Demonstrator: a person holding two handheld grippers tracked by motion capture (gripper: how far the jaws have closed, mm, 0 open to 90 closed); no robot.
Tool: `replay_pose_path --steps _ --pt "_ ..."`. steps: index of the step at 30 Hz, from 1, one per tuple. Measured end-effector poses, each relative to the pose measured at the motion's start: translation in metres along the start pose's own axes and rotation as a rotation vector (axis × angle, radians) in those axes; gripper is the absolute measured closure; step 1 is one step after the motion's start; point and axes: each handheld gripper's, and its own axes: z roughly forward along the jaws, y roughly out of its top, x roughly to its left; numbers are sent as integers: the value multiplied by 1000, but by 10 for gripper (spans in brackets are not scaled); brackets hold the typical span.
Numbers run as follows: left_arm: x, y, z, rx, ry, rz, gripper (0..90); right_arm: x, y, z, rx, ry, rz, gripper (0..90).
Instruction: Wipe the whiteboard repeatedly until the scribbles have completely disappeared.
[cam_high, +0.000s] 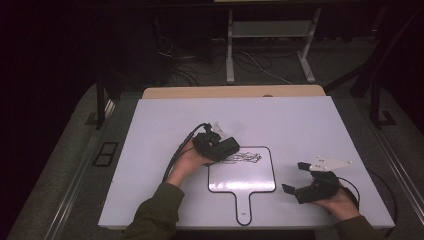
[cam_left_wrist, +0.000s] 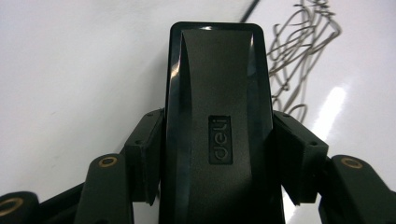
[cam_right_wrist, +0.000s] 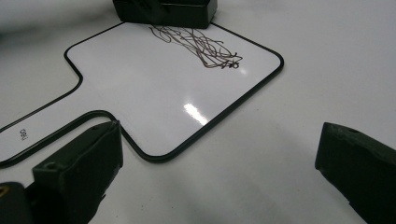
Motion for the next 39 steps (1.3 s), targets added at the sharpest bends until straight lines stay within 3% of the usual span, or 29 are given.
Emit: replay_pose_path --steps 4,6,11,16,18,24,29,35,39 --pt "7 -4 -3 0 31 -21 391 0 0 0 -1 0 0 0" --pt "9 -5 -4 -4 28 -39 392 0 0 0 -1 1 1 0" --pt "3 -3 -4 16 43 -6 391 -1 0 1 -2 3 -4 0" --pt "-6 -3 -3 10 9 5 392 -1 0 0 -3 -2 2 0" --pt "-7 -2 -3 15 17 13 391 -1 0 -1 -4 -2 3 0" --pt "6 -6 -5 3 49 -34 392 -1 0 -1 -5 -1 2 0" --pt "7 -7 -7 17 66 -38 392 -2 0 0 -6 2 2 0" --pt "-3 -4 -6 27 60 -1 392 -1 0 0 -3 3 1 0" --pt "3 -6 -7 23 70 -20 392 0 0 0 -3 0 1 0"
